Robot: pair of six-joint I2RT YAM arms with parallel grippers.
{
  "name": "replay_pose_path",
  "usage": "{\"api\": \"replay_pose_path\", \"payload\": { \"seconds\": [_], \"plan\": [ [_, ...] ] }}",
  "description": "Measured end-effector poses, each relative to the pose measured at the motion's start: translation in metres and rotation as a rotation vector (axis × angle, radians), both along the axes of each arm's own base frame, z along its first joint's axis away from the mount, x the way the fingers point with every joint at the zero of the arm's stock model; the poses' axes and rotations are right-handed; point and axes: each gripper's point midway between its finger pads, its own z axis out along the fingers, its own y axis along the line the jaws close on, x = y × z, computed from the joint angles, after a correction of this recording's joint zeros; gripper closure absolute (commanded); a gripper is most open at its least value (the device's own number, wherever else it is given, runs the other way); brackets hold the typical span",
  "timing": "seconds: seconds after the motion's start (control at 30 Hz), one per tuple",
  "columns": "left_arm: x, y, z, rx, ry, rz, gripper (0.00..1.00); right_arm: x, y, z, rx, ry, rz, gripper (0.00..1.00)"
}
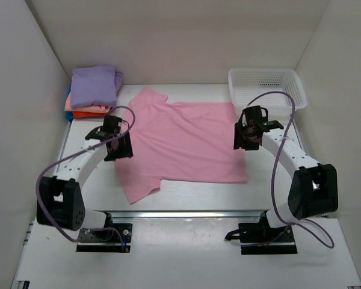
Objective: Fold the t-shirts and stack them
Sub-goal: Grap the side of the flattened tshirt closest away from the robot with both arms
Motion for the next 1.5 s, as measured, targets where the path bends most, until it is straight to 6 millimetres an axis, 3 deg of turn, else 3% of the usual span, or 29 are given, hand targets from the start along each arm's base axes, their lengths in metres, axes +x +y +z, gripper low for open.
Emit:
{"api": "replay_pose_path", "payload": {
  "seconds": [0.17, 0.23, 0.4, 0.5, 0.63, 0.83, 1.0, 1.03, 1.07, 1.1, 1.27, 1.43, 1.5],
  "plan": [
    [-0.081, 0.015, -0.048, 0.045, 0.158, 0.019, 0.20, -0.045, -0.004, -0.027, 0.032, 0.097, -0.022, 0.54],
    [-0.097, 0.015, -0.051, 0.068, 0.191, 0.015, 0.20, -0.062, -0.007, -0.038, 0.044, 0.137, -0.040, 0.54],
    [-0.091, 0.013, -0.042, 0.014, 0.141, 0.061, 0.25, -0.079, -0.015, -0.044, 0.070, 0.170, -0.075, 0.54],
    [-0.094, 0.014, -0.049, -0.003, 0.179, 0.089, 0.25, -0.075, -0.019, -0.041, 0.091, 0.152, -0.095, 0.54],
    [-0.099, -0.002, -0.056, -0.083, 0.194, 0.105, 0.26, -0.071, -0.021, -0.039, 0.105, 0.138, -0.107, 0.54],
    [-0.125, -0.006, -0.081, -0.150, 0.231, 0.213, 0.23, -0.069, -0.020, -0.038, 0.126, 0.132, -0.105, 0.54],
    [-0.122, -0.003, -0.081, -0.191, 0.167, 0.286, 0.27, -0.069, -0.022, -0.040, 0.127, 0.132, -0.117, 0.54],
    [-0.120, -0.003, -0.081, -0.198, 0.157, 0.300, 0.30, -0.071, -0.024, -0.042, 0.121, 0.136, -0.121, 0.53],
    [-0.117, -0.002, -0.081, -0.203, 0.147, 0.310, 0.51, -0.072, -0.025, -0.043, 0.116, 0.142, -0.127, 0.52],
    [-0.111, -0.003, -0.081, -0.210, 0.129, 0.313, 0.52, -0.075, -0.027, -0.046, 0.104, 0.150, -0.139, 0.50],
    [-0.096, -0.008, -0.085, -0.232, 0.106, 0.301, 1.00, -0.086, -0.034, -0.057, 0.064, 0.182, -0.194, 0.48],
    [-0.094, -0.014, -0.085, -0.255, 0.095, 0.283, 1.00, -0.113, -0.032, -0.080, 0.088, 0.266, -0.247, 0.47],
    [-0.095, -0.015, -0.084, -0.257, 0.094, 0.277, 1.00, -0.123, -0.028, -0.087, 0.108, 0.295, -0.254, 0.57]
  ]
}}
